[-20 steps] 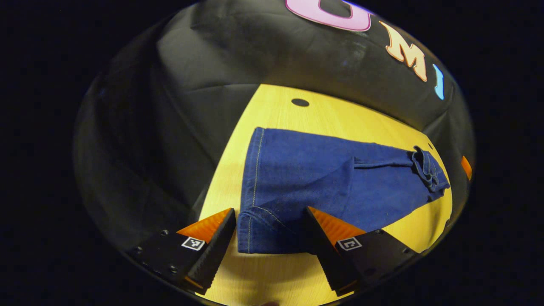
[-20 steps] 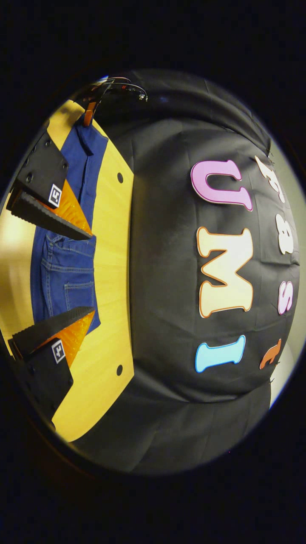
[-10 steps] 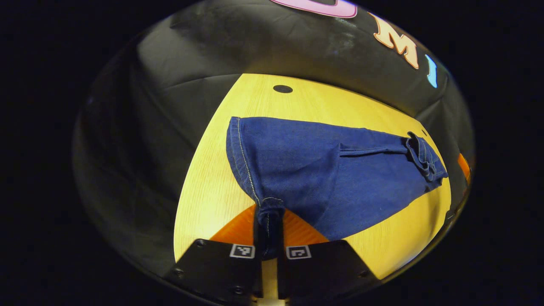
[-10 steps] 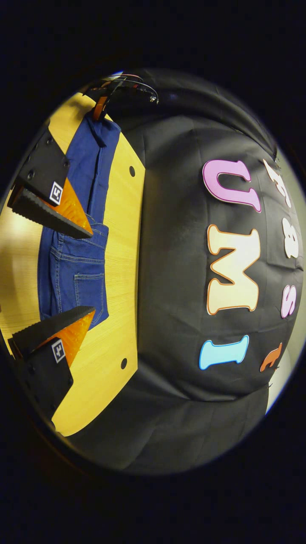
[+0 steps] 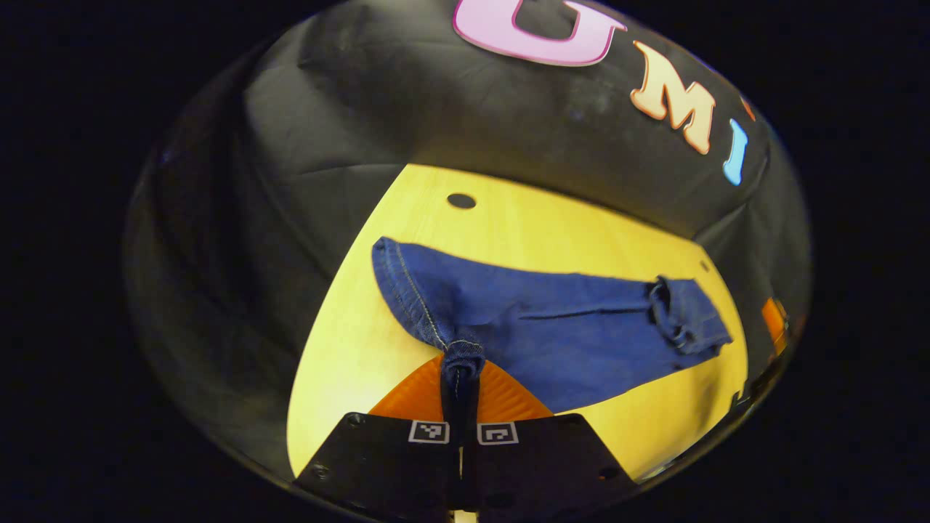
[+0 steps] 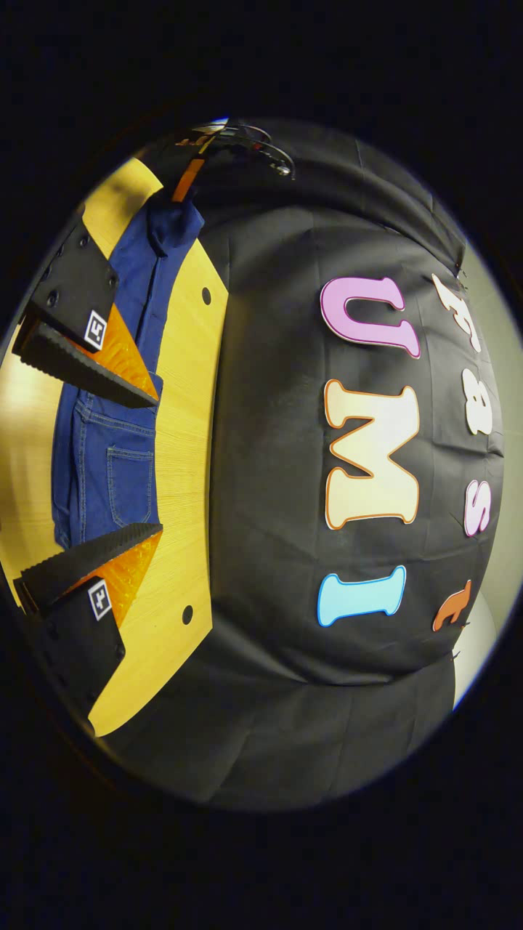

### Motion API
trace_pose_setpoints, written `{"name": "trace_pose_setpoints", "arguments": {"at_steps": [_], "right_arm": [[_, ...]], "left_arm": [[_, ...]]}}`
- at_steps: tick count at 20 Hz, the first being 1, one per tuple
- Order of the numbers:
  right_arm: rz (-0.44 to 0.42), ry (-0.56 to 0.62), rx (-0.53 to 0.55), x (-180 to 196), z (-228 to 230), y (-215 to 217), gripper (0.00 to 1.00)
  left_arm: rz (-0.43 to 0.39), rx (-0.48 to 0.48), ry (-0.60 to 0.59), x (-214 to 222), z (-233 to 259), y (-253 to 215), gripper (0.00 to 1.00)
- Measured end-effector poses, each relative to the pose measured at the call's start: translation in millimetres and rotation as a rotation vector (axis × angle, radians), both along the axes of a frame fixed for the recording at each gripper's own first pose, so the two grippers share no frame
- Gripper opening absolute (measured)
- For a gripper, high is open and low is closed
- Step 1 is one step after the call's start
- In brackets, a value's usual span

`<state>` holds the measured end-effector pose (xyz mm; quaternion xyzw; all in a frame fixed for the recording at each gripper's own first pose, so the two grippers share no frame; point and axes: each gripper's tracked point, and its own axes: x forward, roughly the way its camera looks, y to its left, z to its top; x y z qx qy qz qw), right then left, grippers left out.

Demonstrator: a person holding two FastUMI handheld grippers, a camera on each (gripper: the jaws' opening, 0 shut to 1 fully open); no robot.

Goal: Grasp the waist and the cuffs of the jeans and fold them to make the two legs overlap; first hold the waist and fold one-third of the jeans toward the cuffs, then hold the cuffs and fold the remaining one-third in the same direction to finish folding.

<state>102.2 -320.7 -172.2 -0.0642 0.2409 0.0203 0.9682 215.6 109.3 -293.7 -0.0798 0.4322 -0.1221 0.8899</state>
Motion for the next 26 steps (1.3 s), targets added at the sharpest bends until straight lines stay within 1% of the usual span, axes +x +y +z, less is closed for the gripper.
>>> {"name": "trace_pose_setpoints", "arguments": {"at_steps": [1, 3, 5, 8, 11, 13, 17, 21, 24, 26], "right_arm": [[0.001, -0.001, -0.003, 0.3, 4.0, -9.2, 0.99], [0.018, -0.001, 0.008, -0.3, 11.2, -20.6, 0.98], [0.035, 0.000, 0.001, -1.2, 16.6, -34.7, 0.98], [0.064, -0.010, -0.010, -2.0, 27.8, -53.7, 0.99], [0.071, -0.017, -0.005, -5.9, 36.5, -76.7, 0.98], [0.062, -0.018, 0.001, -10.1, 40.6, -94.8, 0.98], [0.037, -0.026, -0.006, -17.4, 48.2, -132.5, 0.98], [0.014, -0.023, -0.026, -25.8, 52.2, -170.0, 0.98], [-0.006, -0.018, -0.045, -32.3, 54.1, -197.7, 0.98], [-0.024, -0.006, -0.052, -36.7, 51.5, -214.8, 0.98]], "left_arm": [[-0.006, -0.009, -0.004, 0.6, 13.0, -14.9, 0.00], [-0.017, -0.020, -0.049, -1.8, 45.4, -38.1, 0.00], [-0.047, -0.039, -0.102, 0.0, 64.9, -71.0, 0.00], [-0.087, -0.065, -0.138, -0.4, 78.1, -119.5, 0.00], [-0.117, -0.105, -0.159, 0.9, 91.4, -169.0, 0.00], [-0.141, -0.120, -0.163, -1.1, 96.3, -197.2, 0.00], [-0.216, -0.127, -0.174, -2.3, 99.3, -259.2, 0.00], [-0.257, -0.174, -0.187, 2.8, 101.3, -318.6, 0.00], [-0.282, -0.190, -0.199, 7.9, 93.6, -359.7, 0.00], [-0.306, -0.188, -0.183, 6.9, 79.0, -386.9, 0.00]]}}
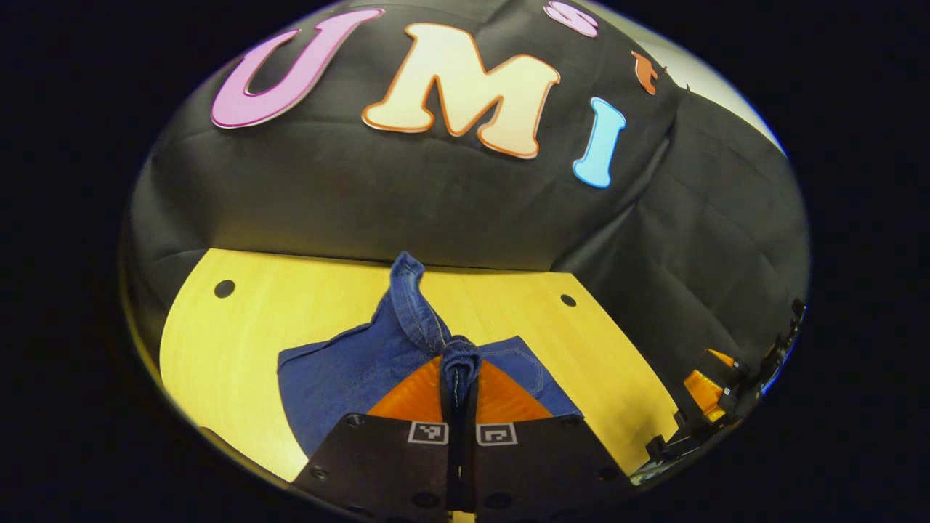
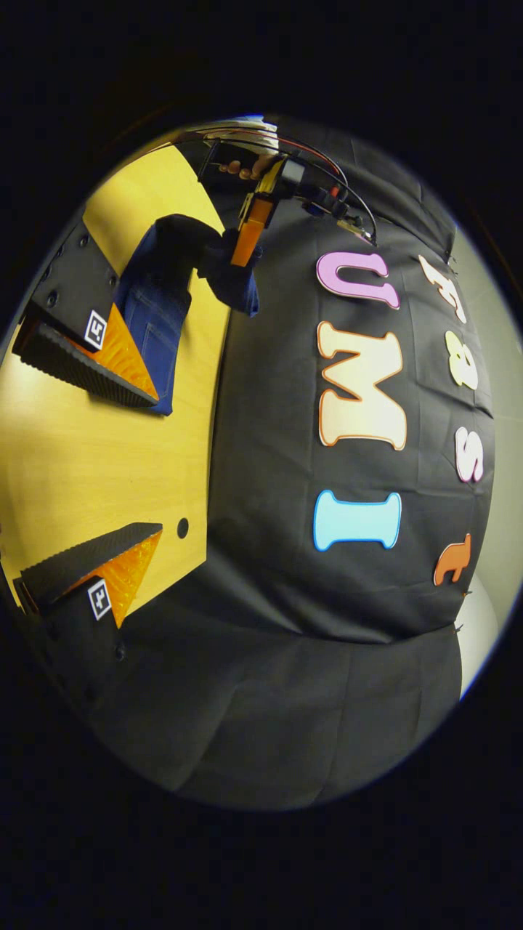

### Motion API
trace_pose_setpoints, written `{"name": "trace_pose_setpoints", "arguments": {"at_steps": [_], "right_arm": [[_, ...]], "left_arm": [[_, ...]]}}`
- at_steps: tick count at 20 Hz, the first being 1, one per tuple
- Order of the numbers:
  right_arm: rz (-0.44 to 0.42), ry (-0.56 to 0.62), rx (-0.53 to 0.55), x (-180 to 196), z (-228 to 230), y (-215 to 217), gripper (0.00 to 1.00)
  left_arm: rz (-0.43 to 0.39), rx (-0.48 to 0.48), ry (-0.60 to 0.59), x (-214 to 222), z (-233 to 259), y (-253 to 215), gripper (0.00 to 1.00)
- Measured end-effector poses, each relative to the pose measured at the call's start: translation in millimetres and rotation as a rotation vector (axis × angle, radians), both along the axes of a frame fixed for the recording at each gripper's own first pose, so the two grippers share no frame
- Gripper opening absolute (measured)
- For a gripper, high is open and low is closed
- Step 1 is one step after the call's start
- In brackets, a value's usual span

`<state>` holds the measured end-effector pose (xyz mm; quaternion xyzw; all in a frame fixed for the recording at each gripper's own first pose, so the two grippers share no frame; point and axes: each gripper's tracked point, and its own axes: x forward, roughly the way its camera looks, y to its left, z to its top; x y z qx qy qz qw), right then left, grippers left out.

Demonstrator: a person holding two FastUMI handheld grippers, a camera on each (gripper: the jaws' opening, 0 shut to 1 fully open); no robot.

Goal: Grasp the waist and the cuffs of the jeans and fold them to make the two legs overlap; first hold the waist and fold one-third of the jeans toward the cuffs, then hold the cuffs and fold the remaining one-third in the same direction to finish folding.

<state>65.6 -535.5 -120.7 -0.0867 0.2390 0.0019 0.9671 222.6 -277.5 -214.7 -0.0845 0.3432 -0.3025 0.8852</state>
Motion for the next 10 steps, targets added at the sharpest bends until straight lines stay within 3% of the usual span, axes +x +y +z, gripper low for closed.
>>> {"name": "trace_pose_setpoints", "arguments": {"at_steps": [5, 10], "right_arm": [[-0.016, 0.033, -0.019, -11.7, -11.5, -30.3, 0.98], [0.004, 0.051, -0.006, -10.8, -23.7, -39.4, 0.98]], "left_arm": [[-0.057, 0.056, 0.065, -26.7, -59.1, -47.0, 0.00], [-0.014, 0.200, 0.089, -46.8, -118.9, -59.0, 0.01]]}}
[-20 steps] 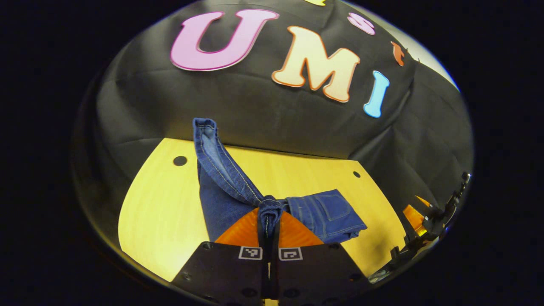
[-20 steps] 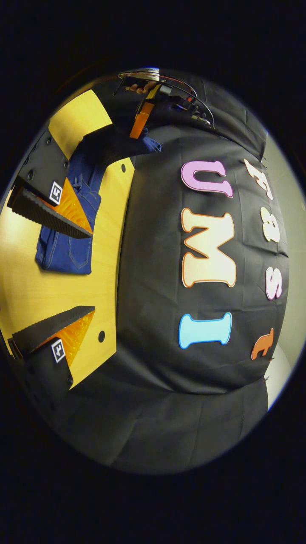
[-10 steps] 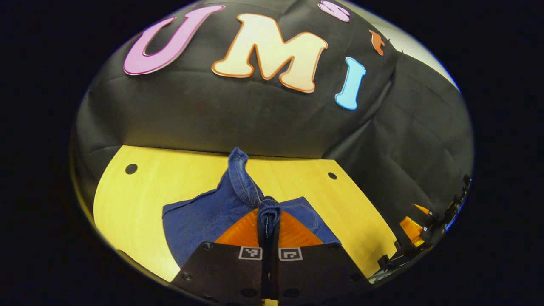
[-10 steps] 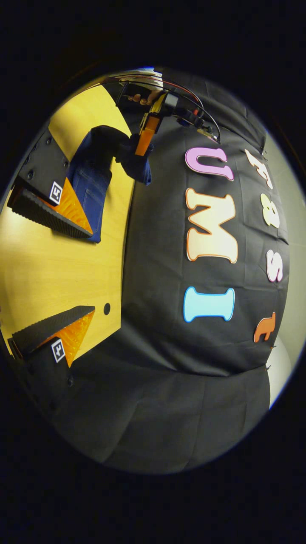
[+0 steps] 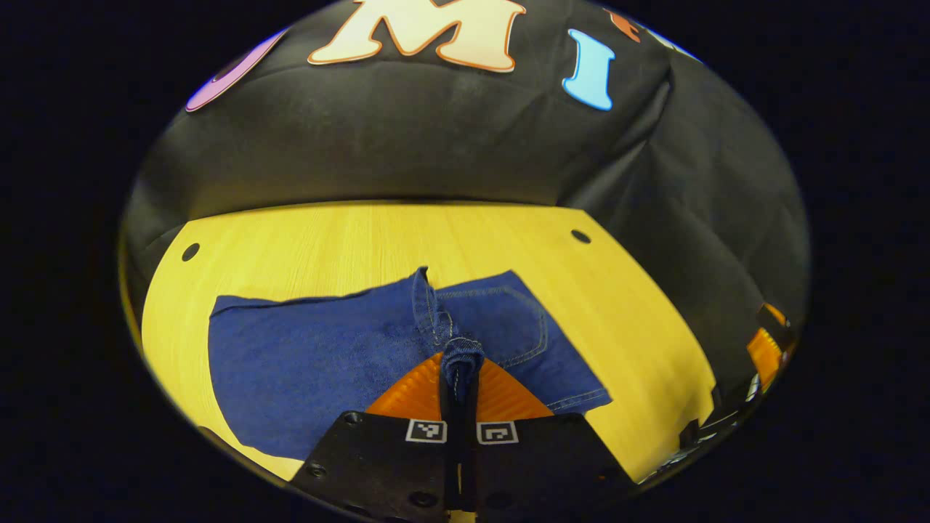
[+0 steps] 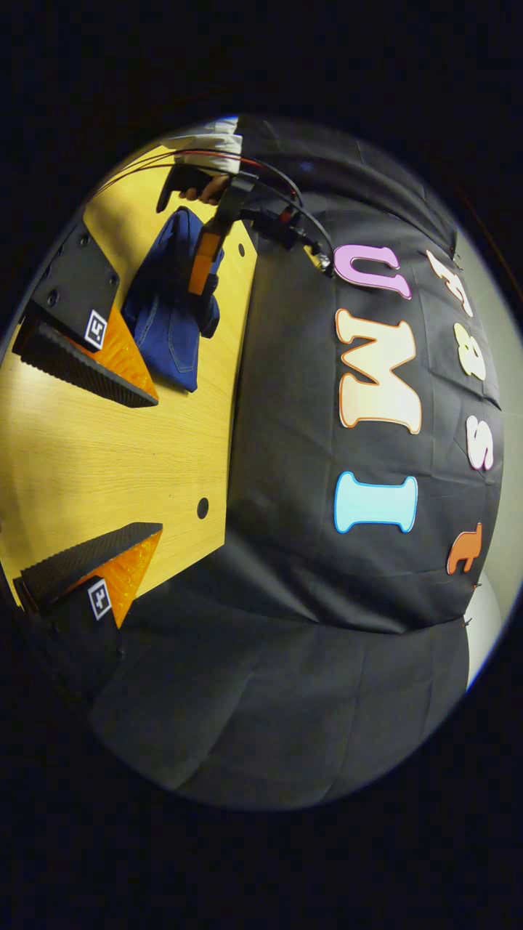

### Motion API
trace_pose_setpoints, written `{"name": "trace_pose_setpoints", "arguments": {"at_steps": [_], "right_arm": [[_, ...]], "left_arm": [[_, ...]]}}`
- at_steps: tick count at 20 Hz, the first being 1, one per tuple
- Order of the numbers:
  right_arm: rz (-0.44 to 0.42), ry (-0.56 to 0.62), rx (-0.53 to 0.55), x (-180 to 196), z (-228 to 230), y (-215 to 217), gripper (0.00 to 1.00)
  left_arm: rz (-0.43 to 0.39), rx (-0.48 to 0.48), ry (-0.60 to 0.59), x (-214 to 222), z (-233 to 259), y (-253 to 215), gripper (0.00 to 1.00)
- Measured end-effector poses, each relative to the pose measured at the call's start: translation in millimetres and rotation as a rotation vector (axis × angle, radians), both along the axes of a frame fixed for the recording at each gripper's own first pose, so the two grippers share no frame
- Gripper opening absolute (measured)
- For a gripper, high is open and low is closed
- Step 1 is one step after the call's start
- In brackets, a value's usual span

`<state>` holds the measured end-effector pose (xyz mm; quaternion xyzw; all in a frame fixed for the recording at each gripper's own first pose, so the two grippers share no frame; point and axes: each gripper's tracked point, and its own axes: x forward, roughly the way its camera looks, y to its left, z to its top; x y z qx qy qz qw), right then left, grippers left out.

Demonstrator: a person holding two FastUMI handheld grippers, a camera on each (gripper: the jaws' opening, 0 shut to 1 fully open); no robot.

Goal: Grasp the waist and the cuffs of the jeans and fold them to make the two legs overlap; first hold the waist and fold one-third of the jeans toward the cuffs, then hold the cuffs and fold the remaining one-third in the same direction to finish folding.

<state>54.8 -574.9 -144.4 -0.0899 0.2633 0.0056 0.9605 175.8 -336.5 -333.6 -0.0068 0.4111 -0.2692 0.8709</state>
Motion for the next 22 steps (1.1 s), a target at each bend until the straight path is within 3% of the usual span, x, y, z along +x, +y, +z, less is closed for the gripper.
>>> {"name": "trace_pose_setpoints", "arguments": {"at_steps": [1, 3, 6, 9, 15, 22], "right_arm": [[0.011, 0.002, 0.011, 2.8, -5.9, 0.9, 0.98], [0.035, -0.004, 0.036, 8.0, -7.0, 8.1, 0.98], [0.073, -0.040, 0.080, 19.8, 5.5, 32.9, 0.98], [0.103, -0.095, 0.134, 17.9, 42.8, 76.2, 0.98], [0.149, -0.246, 0.298, 3.2, 120.3, 183.3, 0.98], [0.138, -0.366, 0.363, -37.9, 171.3, 249.6, 0.97]], "left_arm": [[0.002, 0.019, -0.004, -3.7, -4.8, 0.4, 0.02], [0.001, -0.028, -0.017, -15.9, 5.6, -7.1, 0.14], [0.034, -0.067, -0.110, -24.5, 46.9, 3.9, 1.00], [0.091, -0.093, -0.272, -28.0, 105.6, 39.2, 0.96], [0.262, -0.033, -0.568, -46.4, 211.9, 164.6, 0.95], [0.336, -0.022, -0.696, -93.2, 263.1, 259.2, 0.95]]}}
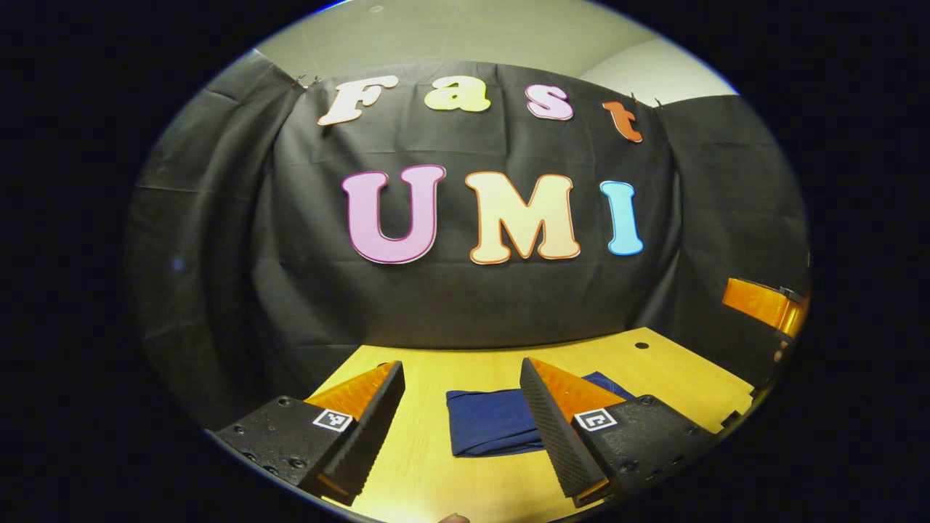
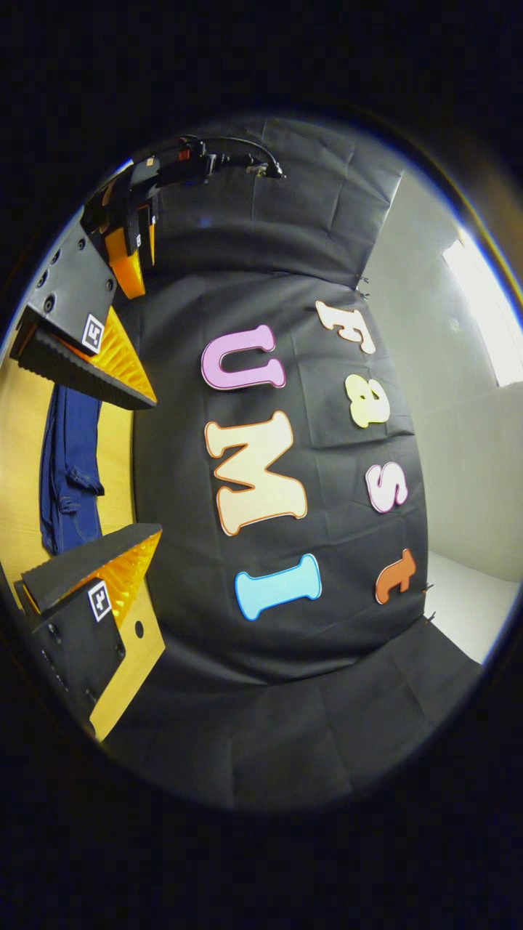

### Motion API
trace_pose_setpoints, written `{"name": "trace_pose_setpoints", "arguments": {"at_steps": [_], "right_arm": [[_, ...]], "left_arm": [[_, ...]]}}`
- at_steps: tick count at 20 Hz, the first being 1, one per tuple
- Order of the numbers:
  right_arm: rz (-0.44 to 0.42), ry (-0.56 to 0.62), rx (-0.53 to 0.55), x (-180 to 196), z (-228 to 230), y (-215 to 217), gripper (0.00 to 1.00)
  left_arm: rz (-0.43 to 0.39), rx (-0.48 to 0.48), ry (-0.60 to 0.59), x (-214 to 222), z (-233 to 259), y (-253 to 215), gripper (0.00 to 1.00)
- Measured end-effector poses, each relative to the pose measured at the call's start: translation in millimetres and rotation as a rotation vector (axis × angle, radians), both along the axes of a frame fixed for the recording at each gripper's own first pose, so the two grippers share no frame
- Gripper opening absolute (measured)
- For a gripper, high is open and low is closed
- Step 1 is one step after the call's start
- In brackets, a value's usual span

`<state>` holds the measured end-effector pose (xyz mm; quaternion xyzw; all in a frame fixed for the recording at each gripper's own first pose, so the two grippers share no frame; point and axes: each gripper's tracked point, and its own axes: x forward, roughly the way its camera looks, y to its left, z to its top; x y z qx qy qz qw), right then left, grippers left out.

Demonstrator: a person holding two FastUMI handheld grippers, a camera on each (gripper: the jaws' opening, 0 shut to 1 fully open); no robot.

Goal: Grasp the waist and the cuffs of the jeans and fold them to make the two legs overlap; first hold the waist and fold one-third of the jeans toward the cuffs, then hold the cuffs and fold the remaining one-third in the same direction to finish folding.

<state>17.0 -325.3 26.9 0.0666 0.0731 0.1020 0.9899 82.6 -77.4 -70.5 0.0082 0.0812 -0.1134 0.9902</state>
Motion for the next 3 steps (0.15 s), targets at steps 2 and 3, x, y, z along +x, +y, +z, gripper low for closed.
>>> {"name": "trace_pose_setpoints", "arguments": {"at_steps": [2, 3], "right_arm": [[0.004, -0.011, -0.009, -10.6, 7.7, 12.1, 0.98], [0.014, -0.016, -0.012, -17.5, 10.2, 19.7, 0.98]], "left_arm": [[0.008, -0.010, -0.011, -8.1, 5.4, 13.6, 0.94], [0.008, -0.008, -0.011, -12.0, 6.2, 17.7, 0.93]]}}
